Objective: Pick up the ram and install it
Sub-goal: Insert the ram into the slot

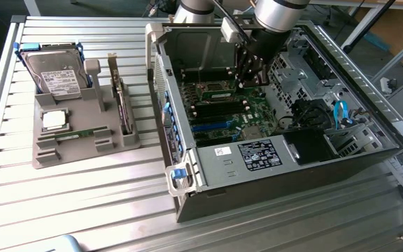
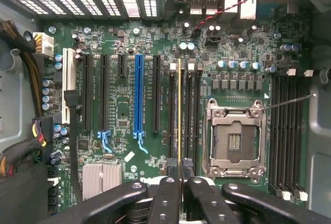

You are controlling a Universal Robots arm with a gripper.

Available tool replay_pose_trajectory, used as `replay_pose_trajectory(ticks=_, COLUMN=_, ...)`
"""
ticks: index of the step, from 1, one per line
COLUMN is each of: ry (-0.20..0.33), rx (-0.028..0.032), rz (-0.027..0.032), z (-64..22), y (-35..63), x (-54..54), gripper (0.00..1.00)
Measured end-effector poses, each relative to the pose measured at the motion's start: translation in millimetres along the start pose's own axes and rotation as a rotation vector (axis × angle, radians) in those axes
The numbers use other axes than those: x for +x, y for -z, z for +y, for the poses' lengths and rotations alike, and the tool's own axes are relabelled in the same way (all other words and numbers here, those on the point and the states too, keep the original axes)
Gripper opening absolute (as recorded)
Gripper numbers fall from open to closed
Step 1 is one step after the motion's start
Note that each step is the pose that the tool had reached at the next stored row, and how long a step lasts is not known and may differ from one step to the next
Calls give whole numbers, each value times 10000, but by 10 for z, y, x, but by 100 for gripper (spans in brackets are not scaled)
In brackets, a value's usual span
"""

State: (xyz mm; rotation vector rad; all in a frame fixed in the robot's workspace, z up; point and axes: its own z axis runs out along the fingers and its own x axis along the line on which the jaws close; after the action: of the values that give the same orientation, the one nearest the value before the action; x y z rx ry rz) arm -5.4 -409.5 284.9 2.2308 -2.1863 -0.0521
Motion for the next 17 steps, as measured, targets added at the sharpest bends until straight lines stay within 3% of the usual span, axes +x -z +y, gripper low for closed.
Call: replay_pose_trajectory(ticks=17, ry=0, rx=0, rz=1, z=-5, y=-138, x=2, gripper=12)
